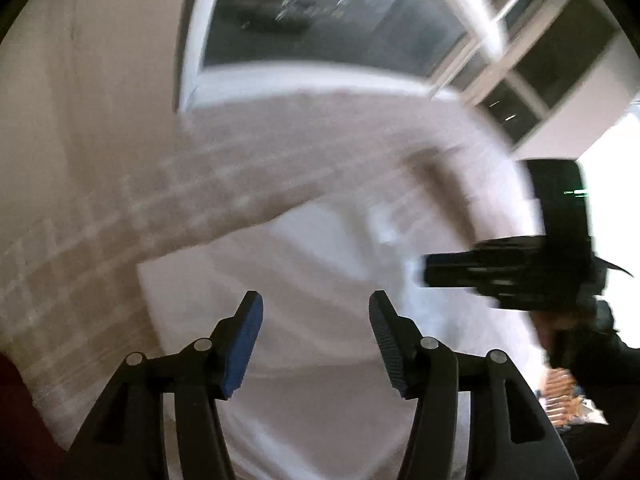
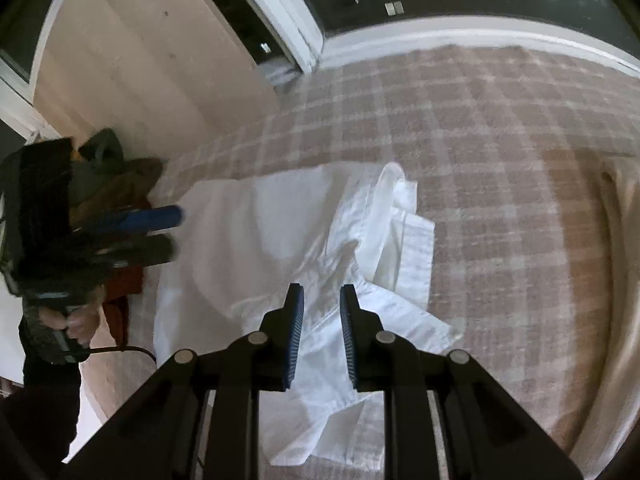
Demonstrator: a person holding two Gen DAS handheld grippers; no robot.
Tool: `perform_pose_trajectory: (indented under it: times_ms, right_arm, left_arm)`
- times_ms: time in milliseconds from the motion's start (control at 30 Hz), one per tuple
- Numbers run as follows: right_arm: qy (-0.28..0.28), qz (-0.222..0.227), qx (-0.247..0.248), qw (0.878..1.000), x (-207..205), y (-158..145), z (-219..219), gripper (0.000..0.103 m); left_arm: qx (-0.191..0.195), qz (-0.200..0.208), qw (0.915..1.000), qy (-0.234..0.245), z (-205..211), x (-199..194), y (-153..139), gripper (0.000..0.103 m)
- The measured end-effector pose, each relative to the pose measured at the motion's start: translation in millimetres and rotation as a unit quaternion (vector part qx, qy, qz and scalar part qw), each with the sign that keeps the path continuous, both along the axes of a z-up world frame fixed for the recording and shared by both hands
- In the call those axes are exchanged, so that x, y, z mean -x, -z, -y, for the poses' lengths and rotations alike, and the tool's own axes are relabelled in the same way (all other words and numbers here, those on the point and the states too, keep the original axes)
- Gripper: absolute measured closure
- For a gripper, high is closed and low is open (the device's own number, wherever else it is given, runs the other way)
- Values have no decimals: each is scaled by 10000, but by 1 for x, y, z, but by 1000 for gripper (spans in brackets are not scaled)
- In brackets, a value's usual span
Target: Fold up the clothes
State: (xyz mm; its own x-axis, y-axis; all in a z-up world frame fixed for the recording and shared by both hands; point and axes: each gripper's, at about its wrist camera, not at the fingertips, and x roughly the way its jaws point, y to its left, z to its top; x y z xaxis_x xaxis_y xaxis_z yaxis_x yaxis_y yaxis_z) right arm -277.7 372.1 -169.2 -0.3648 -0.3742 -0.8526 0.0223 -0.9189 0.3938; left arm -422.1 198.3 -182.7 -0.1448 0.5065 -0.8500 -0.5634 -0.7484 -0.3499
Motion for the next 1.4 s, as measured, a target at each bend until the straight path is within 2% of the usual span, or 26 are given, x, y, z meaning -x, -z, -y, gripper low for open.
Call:
perform_pose_trajectory:
  times_ms: [33,100,133,167,200,233,267,300,333,400,500,700,800,933,1067,1167,1400]
  right_arm:
    - [-82,104,-30,9999,0,8,4,84]
    - [-220,330,-222,9990,-1,22,9,84]
    - [-235,371,-315,9985,-4,25,10,84]
    - [-131,295,-346,9989,-8,21,5,83]
    - [67,212,-360,9991,-13,15,-3,76]
    - [265,128,-374,9989,-18,9,-12,68]
    - [469,43,-393,9981,-23,3,-21,48]
    - [673,-32,-440,9968,-27,0,-30,39]
    - [823,-59,-519,9952,-29,0,-37,39]
    - [917,178,-612,9937,-28,8,-45,39]
    - [802,495,-391,9948,-23,23,-45,39]
    - [610,434,-418,9963,-16,27,-29,34]
    - [487,425,-559,9963,-13,29,-22,32]
    - [382,312,-747,9960,-9,30,-19,32]
    - [353,361,-681,9964,-8,30,-23,33]
    - [335,436,-422,9976,-14,29,-25,34]
    - [77,418,-604,9973,-19,27,-21,32]
  left_arm:
    - [160,107,9998,-113,5,5,13,60]
    - [-122,336,9985,-405,25,8,16,67]
    - [-245,407,9974,-549,33,8,12,67]
    - [-197,310,9968,-713,40,3,3,65]
    - [-115,180,9959,-881,48,-2,-6,58]
    - [-57,42,9949,-1007,54,-8,-14,41]
    - [-5,-98,9936,-1125,60,-15,-22,34]
    - [15,-31,9927,-1207,62,-18,-20,26]
    - [29,79,9917,-1282,64,-20,-15,26]
    - [56,299,9892,-1431,67,-25,-5,26]
    - [97,628,9842,-1652,71,-31,9,26]
    - [-62,1177,9746,-1902,67,-28,31,26]
    - [-125,1152,9756,-1865,59,-27,30,26]
    - [-12,1093,9757,-1899,48,-25,34,26]
    - [-60,1114,9722,-2057,42,-24,33,26]
    - [-286,1163,9676,-2222,38,-24,30,26]
    - [-721,1346,9616,-2281,52,-26,21,26]
